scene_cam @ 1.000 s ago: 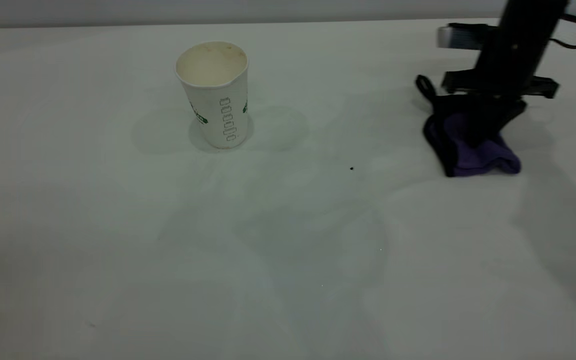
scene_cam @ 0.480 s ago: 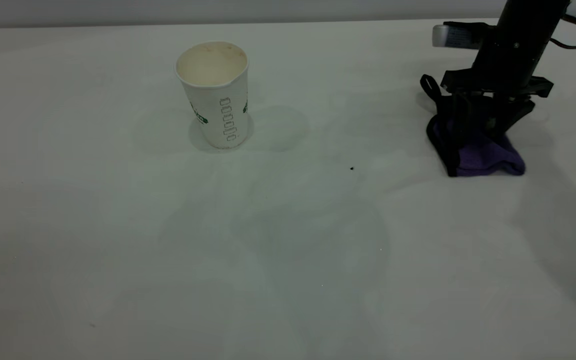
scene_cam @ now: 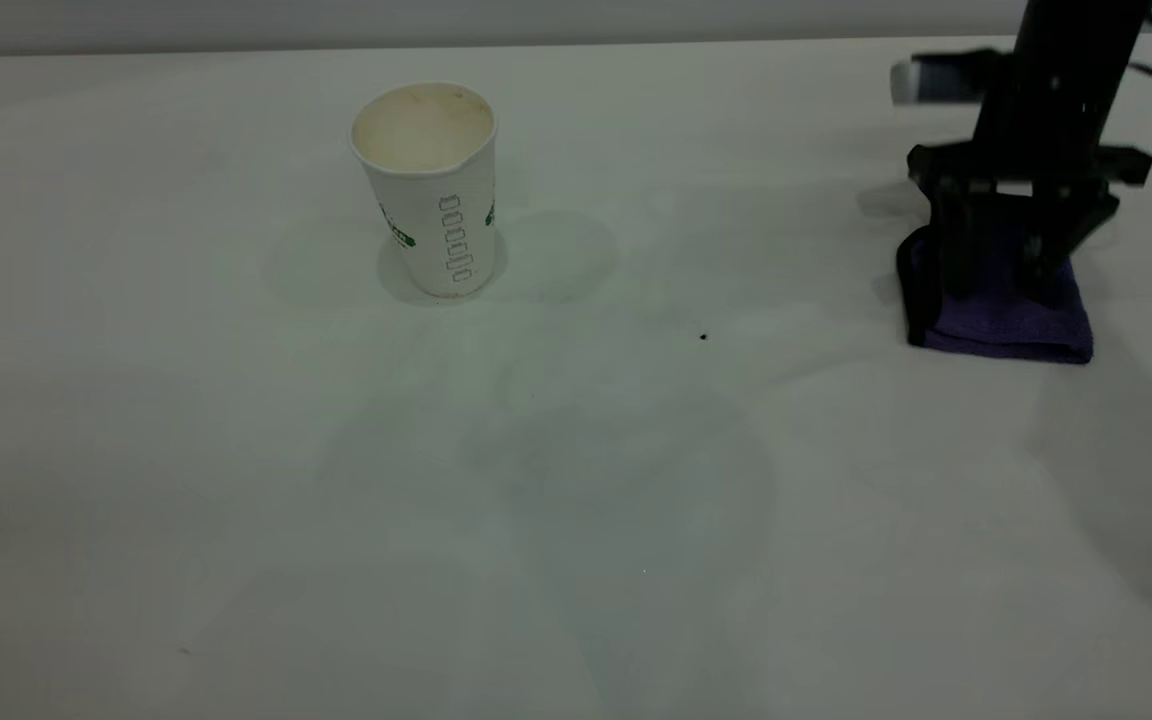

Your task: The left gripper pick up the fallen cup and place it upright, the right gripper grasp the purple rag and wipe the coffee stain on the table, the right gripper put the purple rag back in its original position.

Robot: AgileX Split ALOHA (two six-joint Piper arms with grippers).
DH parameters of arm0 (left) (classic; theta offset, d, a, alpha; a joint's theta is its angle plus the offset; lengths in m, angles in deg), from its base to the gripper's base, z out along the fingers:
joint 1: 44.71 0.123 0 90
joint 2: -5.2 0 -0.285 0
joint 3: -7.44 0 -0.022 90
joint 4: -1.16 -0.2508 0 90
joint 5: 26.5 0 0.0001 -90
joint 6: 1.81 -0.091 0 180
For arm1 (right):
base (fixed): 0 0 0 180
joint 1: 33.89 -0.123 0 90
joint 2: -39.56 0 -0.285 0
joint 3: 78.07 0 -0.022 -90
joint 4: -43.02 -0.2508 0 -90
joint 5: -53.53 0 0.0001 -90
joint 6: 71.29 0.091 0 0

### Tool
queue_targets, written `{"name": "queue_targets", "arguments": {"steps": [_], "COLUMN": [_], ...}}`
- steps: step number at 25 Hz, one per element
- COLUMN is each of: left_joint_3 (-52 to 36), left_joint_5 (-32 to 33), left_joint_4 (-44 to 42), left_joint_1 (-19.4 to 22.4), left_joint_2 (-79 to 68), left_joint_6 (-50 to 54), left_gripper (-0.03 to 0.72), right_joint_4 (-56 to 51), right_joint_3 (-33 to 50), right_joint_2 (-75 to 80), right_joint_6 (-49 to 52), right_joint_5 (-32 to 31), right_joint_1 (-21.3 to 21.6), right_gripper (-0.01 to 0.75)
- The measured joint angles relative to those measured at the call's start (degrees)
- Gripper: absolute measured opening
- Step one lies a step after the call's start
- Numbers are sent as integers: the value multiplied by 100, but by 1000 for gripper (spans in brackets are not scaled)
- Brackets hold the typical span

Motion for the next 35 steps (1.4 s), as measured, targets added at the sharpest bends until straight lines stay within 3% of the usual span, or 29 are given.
{"name": "queue_targets", "arguments": {"steps": [10, 14, 25, 35], "left_joint_3": [0, 0, 0, 0], "left_joint_5": [0, 0, 0, 0], "left_joint_4": [0, 0, 0, 0], "left_joint_1": [0, 0, 0, 0], "left_joint_2": [0, 0, 0, 0], "left_joint_6": [0, 0, 0, 0], "left_gripper": [538, 538, 538, 538], "right_joint_4": [-186, -294, -318, 108], "right_joint_3": [81, 528, 3856, 6710], "right_joint_2": [-2042, -3251, -6783, -8970], "right_joint_6": [-10, 69, 364, 637], "right_joint_5": [-421, -454, -557, -553], "right_joint_1": [-60, -214, -926, -929], "right_gripper": [530, 516, 511, 511]}}
